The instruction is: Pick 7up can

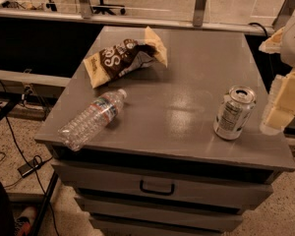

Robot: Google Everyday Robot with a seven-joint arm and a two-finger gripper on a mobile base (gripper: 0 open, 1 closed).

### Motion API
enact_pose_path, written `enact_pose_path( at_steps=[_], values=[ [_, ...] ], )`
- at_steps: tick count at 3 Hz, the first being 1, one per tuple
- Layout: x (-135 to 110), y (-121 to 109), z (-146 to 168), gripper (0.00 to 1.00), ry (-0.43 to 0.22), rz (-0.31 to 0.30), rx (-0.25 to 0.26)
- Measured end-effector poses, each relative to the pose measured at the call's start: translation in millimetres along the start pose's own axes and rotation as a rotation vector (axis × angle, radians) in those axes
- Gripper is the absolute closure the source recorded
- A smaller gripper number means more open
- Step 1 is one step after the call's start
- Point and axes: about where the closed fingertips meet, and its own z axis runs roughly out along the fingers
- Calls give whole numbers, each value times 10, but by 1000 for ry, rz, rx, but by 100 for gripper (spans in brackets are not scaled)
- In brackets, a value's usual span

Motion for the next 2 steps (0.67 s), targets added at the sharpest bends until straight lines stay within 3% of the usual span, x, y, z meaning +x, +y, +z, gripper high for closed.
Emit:
enact_pose_path(
  at_steps=[1,2],
  values=[
    [-5,-10,-8,0,-7,2,6],
    [-9,-53,98,0,-67,23,-4]
  ],
)
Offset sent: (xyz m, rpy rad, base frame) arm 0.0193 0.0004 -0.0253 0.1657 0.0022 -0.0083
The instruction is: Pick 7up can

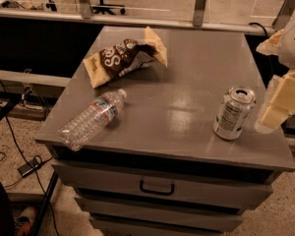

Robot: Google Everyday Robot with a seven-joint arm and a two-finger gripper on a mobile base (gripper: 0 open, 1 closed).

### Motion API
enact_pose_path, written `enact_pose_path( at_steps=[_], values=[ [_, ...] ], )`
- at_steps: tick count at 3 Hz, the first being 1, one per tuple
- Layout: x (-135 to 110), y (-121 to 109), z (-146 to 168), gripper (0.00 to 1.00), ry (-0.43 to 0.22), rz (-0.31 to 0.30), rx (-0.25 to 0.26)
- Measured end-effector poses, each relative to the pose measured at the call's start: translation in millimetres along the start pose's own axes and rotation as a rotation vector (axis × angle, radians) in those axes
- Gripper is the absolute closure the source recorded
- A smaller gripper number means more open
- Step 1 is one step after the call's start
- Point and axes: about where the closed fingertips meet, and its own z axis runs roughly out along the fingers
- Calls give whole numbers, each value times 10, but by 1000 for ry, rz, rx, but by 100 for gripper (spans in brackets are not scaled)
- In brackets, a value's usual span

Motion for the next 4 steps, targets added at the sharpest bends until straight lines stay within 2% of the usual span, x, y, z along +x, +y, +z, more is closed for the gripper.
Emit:
enact_pose_path(
  at_steps=[2,3,4],
  values=[
    [44,-23,473,0,-138,50,-81],
    [64,1,655,18,-174,64,-106],
    [62,7,735,42,-199,76,-118]
  ],
)
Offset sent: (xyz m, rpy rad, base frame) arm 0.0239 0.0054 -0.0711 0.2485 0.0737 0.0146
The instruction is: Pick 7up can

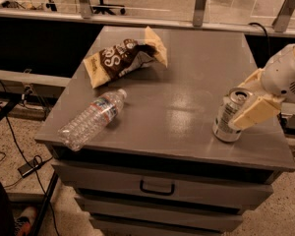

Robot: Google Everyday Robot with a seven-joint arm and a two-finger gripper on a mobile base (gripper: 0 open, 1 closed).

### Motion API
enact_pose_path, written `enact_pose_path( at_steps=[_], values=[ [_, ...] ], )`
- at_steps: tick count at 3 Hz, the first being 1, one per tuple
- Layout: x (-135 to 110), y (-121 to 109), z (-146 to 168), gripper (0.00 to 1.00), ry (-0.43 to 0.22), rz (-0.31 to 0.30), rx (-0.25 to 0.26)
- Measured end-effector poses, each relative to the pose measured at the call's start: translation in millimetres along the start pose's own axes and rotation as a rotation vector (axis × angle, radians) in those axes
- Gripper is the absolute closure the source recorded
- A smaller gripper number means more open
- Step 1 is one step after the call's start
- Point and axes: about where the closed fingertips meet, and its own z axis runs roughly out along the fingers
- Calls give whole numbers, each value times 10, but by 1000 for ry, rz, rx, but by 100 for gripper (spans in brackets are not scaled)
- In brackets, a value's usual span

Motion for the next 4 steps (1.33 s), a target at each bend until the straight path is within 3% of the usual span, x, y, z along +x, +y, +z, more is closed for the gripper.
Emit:
enact_pose_path(
  at_steps=[2,3,4],
  values=[
    [-49,-174,-94,88,3,-13,20],
    [-94,-379,-335,100,9,-22,56],
    [-133,-557,-641,100,-10,-16,84]
  ],
)
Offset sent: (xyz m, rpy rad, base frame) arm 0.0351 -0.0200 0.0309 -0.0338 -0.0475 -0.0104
